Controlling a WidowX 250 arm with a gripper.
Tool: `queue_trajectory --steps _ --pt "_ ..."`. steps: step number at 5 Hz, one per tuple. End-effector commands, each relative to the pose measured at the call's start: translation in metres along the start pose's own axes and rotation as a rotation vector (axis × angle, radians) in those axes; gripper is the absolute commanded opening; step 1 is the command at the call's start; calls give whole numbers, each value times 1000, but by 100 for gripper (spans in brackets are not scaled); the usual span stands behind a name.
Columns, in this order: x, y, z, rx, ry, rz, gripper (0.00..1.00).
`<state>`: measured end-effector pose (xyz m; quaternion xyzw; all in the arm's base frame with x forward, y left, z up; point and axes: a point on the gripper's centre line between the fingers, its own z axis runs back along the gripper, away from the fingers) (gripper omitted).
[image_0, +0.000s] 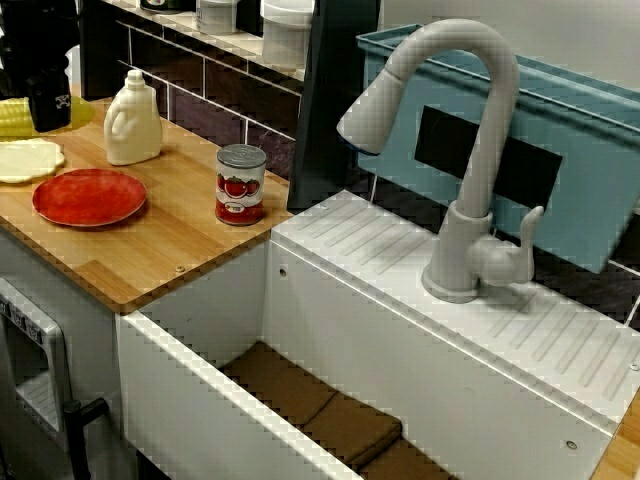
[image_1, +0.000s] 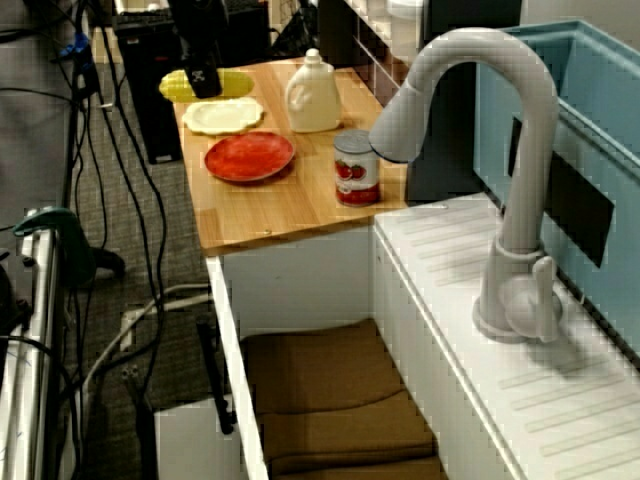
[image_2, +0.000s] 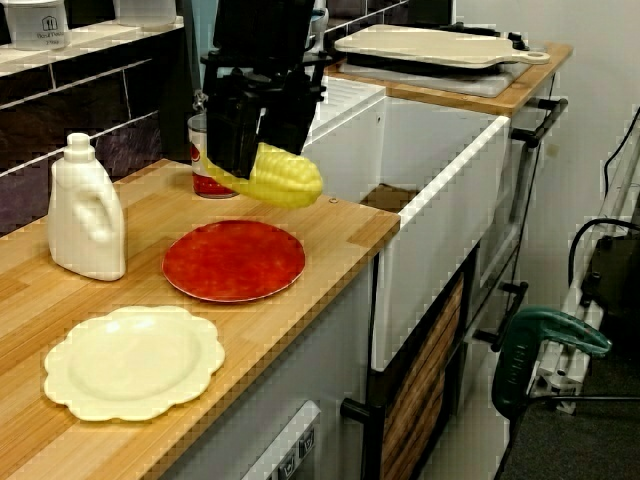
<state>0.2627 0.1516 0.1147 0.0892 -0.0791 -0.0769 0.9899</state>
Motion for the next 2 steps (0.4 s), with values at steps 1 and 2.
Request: queue_trajectory --steps 1,2 --pt "25 -15 -9 37 -38 21 0" --pt "34 -24 -24 54 -34 26 0"
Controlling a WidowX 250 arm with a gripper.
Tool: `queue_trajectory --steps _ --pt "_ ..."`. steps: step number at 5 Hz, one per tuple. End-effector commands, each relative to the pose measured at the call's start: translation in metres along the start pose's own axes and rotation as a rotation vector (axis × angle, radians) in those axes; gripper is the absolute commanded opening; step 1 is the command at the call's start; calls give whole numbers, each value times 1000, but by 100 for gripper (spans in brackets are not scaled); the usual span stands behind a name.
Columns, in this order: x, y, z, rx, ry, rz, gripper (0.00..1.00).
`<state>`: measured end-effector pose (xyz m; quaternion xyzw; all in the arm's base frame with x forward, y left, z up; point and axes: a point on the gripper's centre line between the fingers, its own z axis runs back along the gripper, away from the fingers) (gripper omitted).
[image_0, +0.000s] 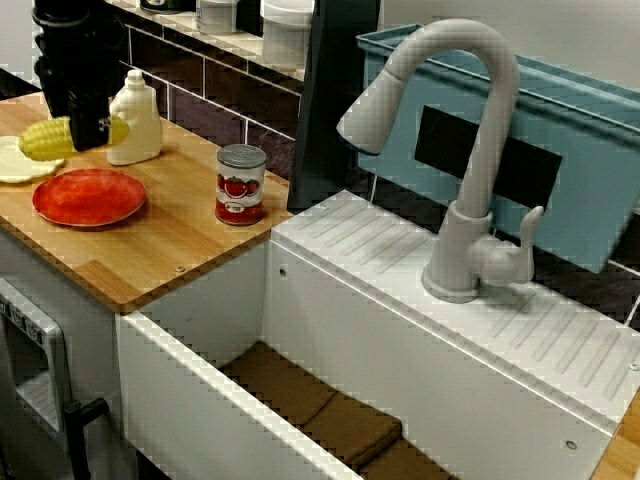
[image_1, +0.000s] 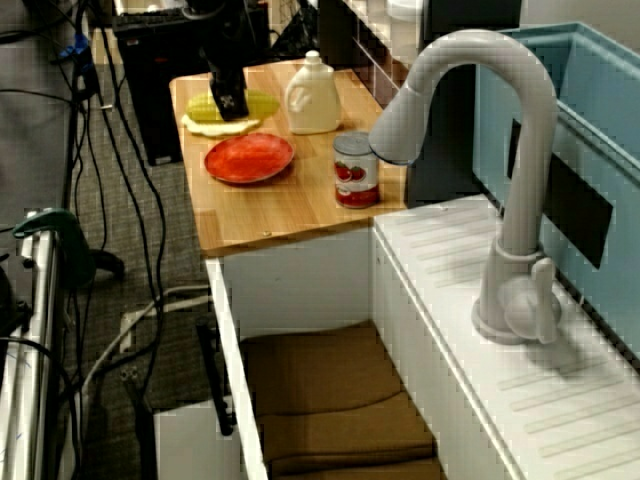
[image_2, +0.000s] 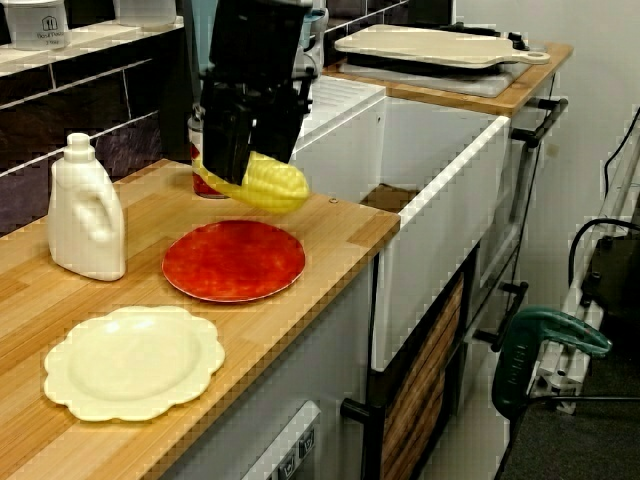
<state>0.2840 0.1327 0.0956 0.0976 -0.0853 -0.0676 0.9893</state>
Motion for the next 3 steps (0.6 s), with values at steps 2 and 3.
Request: queue_trajectory --steps 2,3 --pt "28 -6 -37 77 8 18 0" --pt "31 2 -44 92 23 25 100"
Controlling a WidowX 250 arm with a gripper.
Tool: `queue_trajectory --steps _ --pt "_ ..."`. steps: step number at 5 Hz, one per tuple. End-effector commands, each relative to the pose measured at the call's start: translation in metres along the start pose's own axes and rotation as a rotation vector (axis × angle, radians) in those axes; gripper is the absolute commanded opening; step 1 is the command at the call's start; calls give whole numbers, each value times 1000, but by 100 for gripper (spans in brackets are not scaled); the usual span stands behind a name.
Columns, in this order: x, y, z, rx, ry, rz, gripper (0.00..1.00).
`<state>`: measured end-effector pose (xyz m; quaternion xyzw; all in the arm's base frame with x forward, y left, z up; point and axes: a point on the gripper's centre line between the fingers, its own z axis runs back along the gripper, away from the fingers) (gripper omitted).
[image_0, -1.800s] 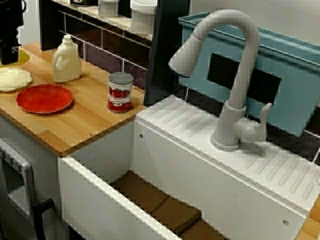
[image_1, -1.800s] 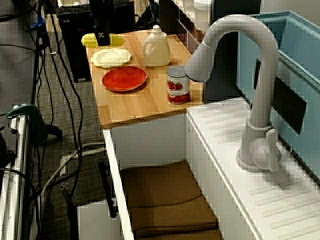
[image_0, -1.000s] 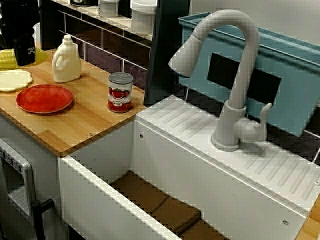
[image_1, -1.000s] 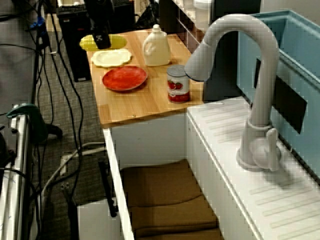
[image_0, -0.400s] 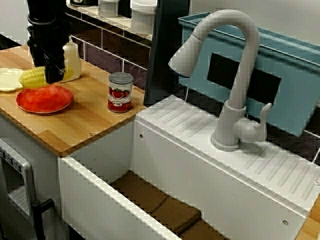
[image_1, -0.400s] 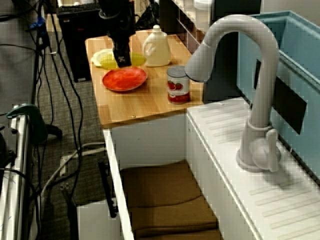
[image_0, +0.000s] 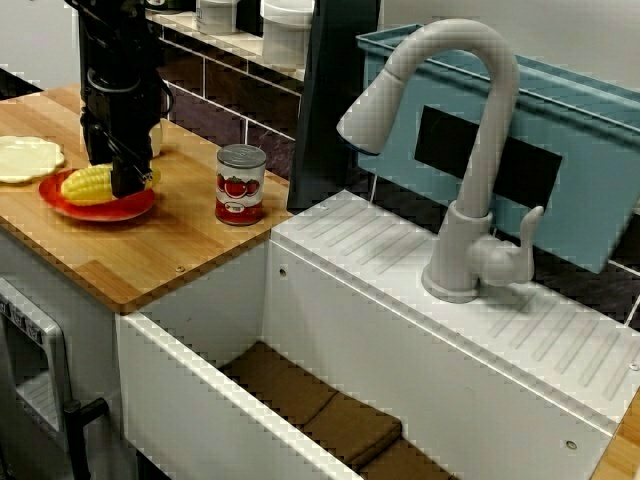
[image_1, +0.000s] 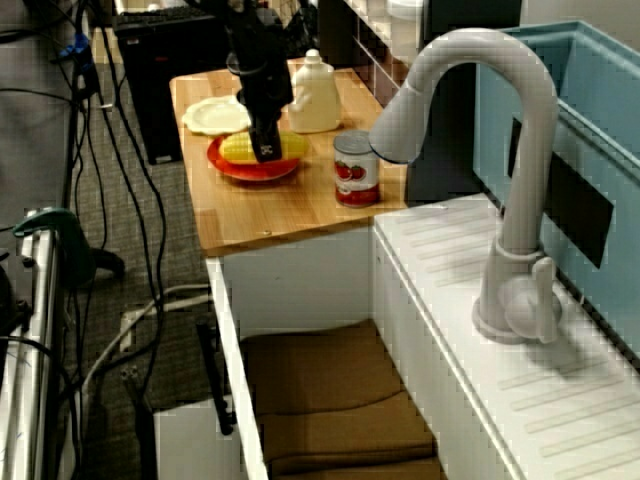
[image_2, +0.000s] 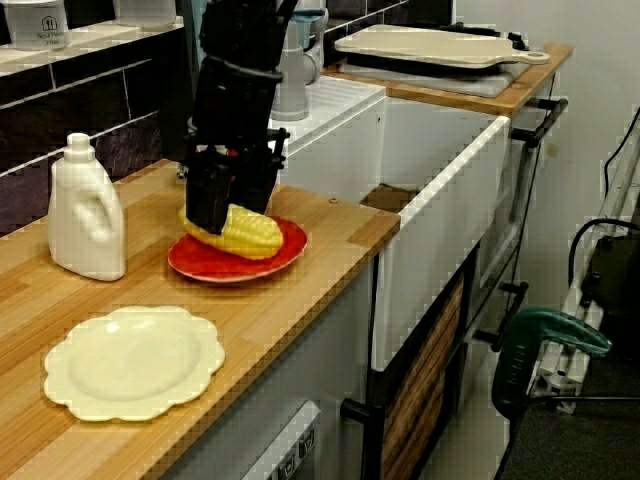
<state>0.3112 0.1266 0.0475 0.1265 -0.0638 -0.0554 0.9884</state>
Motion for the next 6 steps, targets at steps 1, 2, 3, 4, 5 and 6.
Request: queue_trajectory --steps 1,2,3,4,5,6 --pt "12 20 7 20 3 16 100" --pt "12 27 12 7 9 18 100" --pt "13 34 21 -21 13 22 100" --pt "13 41 31 -41 4 23 100" --pt "14 47 40 -52 1 31 100" --pt "15 52 49 -62 -2 36 100"
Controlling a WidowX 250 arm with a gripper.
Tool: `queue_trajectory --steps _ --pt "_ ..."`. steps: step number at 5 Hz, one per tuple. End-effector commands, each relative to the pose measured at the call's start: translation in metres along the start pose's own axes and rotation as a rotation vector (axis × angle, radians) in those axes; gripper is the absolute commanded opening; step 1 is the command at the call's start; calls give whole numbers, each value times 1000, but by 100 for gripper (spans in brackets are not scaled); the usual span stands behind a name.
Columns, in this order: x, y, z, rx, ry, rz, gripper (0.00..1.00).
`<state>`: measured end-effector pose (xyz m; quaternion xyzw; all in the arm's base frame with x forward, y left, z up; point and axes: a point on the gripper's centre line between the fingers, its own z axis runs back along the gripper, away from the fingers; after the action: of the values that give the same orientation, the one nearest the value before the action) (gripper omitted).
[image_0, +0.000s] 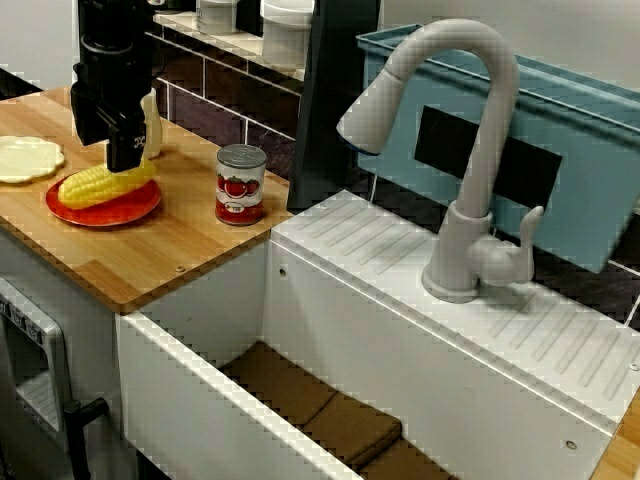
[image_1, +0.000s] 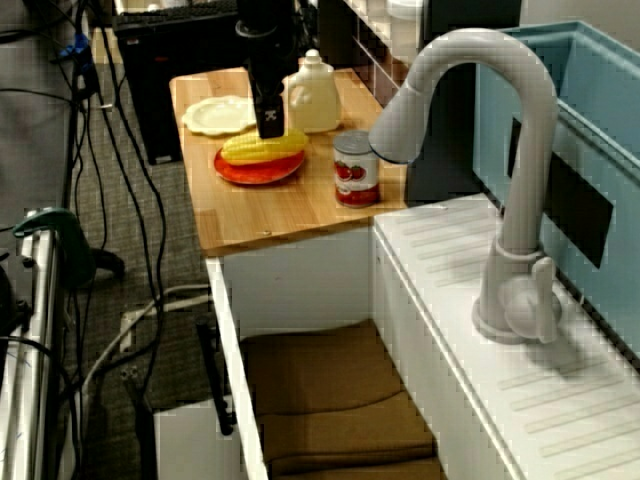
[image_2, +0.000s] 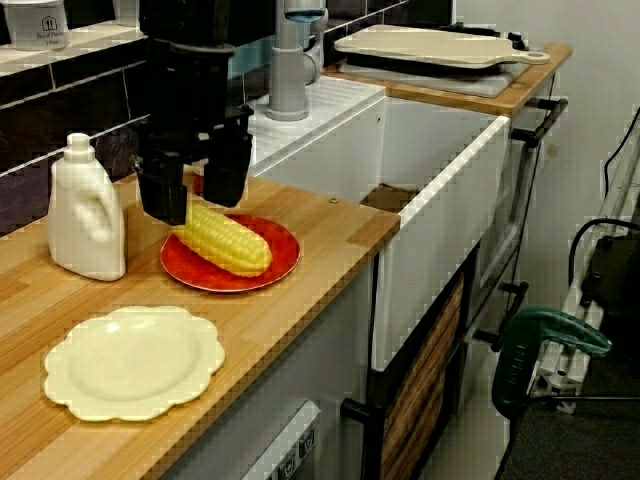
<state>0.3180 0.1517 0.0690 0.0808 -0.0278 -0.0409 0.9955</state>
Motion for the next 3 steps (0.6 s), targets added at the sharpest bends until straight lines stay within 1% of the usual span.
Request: queue_trajectory --steps 1,2,3 --pt "8 22 45 26 -83 17 100" --pt "12 25 49 27 -84 19 100" --pt "15 26 53 48 -96 0 100"
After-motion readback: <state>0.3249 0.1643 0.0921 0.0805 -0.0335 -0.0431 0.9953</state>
